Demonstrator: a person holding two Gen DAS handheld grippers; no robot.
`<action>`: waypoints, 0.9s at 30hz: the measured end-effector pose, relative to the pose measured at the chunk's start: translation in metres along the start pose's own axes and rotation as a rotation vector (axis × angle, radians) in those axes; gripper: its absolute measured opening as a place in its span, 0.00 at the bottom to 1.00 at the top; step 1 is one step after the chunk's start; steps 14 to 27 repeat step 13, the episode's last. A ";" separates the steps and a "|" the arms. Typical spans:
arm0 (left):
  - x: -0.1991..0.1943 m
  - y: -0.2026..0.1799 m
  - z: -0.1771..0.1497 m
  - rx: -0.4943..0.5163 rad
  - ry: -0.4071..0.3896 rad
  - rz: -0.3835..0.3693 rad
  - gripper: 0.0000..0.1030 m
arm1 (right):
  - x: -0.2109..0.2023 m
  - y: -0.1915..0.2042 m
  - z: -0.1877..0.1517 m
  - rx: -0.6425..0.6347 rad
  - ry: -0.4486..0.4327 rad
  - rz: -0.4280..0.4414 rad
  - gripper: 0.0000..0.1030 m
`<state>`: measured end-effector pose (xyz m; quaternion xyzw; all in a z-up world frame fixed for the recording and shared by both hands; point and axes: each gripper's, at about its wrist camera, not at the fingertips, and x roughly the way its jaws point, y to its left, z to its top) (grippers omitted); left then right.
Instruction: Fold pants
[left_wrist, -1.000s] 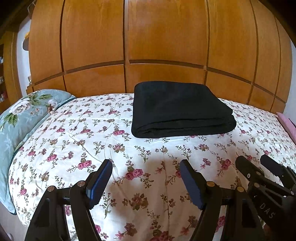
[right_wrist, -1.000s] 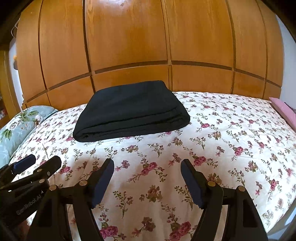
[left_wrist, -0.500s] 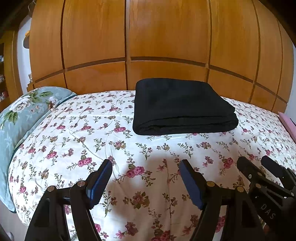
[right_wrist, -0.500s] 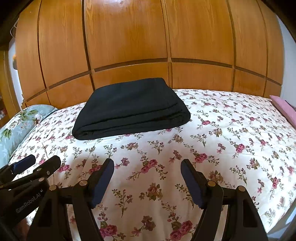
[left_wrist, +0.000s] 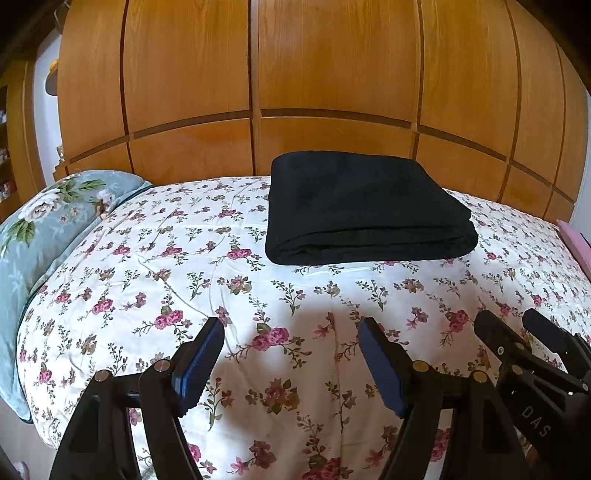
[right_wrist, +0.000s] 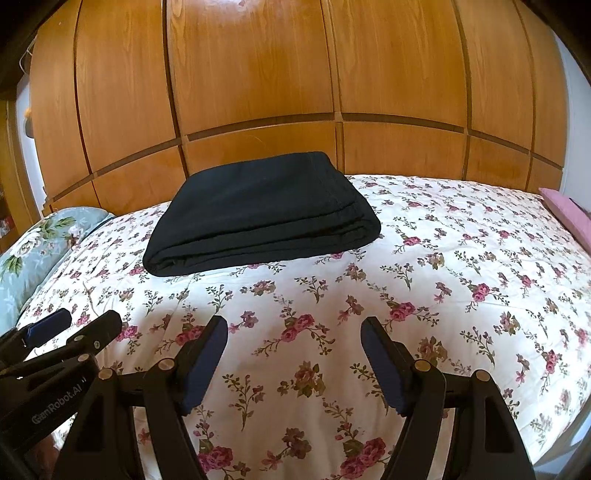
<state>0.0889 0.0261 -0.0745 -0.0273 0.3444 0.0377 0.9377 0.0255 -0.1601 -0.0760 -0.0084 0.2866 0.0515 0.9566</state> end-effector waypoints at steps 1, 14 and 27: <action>0.000 0.000 0.000 -0.001 0.001 0.000 0.74 | 0.000 0.000 0.000 0.000 0.000 -0.001 0.73; 0.010 0.000 -0.001 -0.004 0.035 0.003 0.74 | 0.004 -0.001 -0.001 0.003 0.012 -0.004 0.73; 0.010 0.000 -0.001 -0.004 0.035 0.003 0.74 | 0.004 -0.001 -0.001 0.003 0.012 -0.004 0.73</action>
